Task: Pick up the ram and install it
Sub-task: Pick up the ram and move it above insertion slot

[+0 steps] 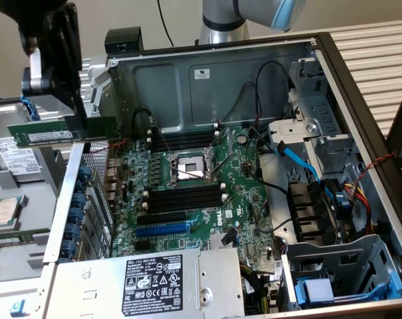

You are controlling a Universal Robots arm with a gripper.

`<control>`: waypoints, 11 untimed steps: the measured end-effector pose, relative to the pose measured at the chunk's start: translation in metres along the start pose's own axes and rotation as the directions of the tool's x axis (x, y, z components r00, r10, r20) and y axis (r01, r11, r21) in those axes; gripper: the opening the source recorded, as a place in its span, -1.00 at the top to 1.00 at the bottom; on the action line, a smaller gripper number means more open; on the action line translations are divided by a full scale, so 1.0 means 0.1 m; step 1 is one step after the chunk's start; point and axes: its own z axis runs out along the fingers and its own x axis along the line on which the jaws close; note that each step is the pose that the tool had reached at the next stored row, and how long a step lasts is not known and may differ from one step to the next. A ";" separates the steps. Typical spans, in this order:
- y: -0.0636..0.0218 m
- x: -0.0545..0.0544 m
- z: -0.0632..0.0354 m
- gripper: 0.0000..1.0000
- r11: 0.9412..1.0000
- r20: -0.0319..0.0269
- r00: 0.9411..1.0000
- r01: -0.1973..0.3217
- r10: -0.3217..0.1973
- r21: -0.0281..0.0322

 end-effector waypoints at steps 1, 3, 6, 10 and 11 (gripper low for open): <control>-0.042 0.00 -0.002 0.76 1.000 0.000 1.000 0.000 0.000 0.000; -0.134 0.00 -0.005 0.76 1.000 0.000 1.000 0.000 0.000 0.000; -0.270 0.00 -0.011 0.76 1.000 0.000 1.000 0.000 0.000 0.000; -0.452 -0.01 -0.018 0.76 1.000 0.000 1.000 0.000 0.000 0.000; -0.497 -0.01 -0.020 0.76 1.000 0.000 1.000 0.000 0.000 0.000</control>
